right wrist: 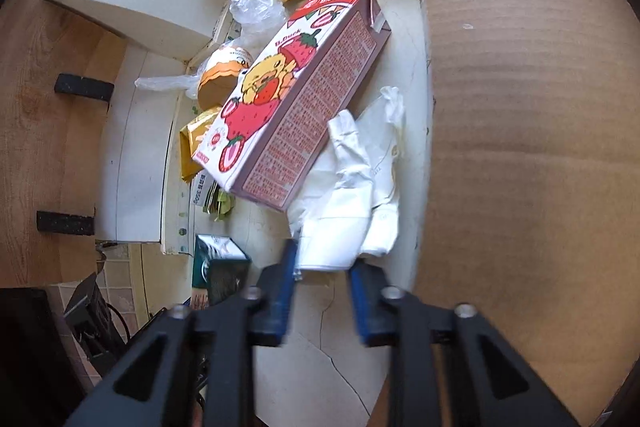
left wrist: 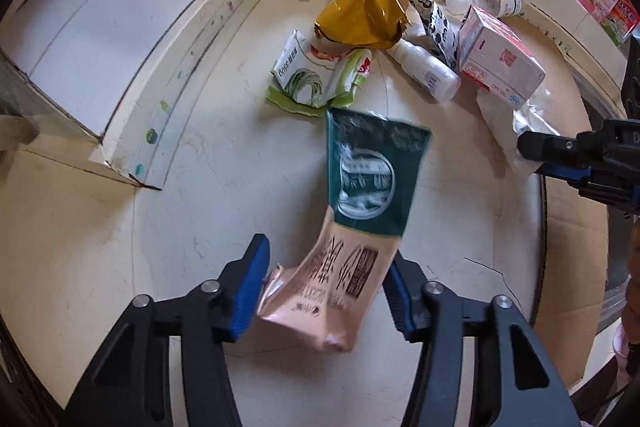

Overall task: Collect trash
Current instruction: 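Grasp the green-and-pink snack pouch with the left tool while the right tool grasps the white tissue, then lower both held items into the black bin and open both tools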

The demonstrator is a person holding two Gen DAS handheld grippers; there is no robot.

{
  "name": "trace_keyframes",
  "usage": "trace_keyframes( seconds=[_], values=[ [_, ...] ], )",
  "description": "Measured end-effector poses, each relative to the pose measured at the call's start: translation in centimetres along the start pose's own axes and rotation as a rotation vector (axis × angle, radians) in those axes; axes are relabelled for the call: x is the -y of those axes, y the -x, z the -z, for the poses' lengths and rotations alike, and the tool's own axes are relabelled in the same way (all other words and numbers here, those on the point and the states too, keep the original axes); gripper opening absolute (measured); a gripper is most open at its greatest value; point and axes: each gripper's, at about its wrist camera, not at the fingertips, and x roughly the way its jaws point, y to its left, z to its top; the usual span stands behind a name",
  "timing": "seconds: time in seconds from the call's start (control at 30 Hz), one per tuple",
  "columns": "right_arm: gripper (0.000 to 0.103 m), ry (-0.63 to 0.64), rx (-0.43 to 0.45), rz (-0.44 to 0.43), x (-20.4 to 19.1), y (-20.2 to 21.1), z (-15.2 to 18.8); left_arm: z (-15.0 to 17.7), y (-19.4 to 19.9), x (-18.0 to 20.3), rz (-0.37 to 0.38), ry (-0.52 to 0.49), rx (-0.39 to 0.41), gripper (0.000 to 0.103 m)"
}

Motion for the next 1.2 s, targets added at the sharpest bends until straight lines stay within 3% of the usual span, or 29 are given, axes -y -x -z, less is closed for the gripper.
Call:
trace_keyframes(
  seconds=[0.1,0.53,0.97,1.2],
  values=[
    [0.01,0.017,0.027,0.01,-0.3,0.8,0.6,0.5,0.5,0.0,-0.003,0.01,0.015,0.047],
    [0.007,0.136,0.07,0.035,-2.5,5.4,7.8,5.3,6.9,-0.3,0.067,0.06,0.074,0.045],
    [0.007,0.283,0.179,0.18,-7.1,12.0,21.9,15.5,15.8,2.1,0.22,-0.049,0.151,0.045],
    [0.007,0.338,0.189,0.251,-8.7,12.7,29.4,21.1,16.9,1.8,0.241,-0.104,0.137,0.045]
  ],
)
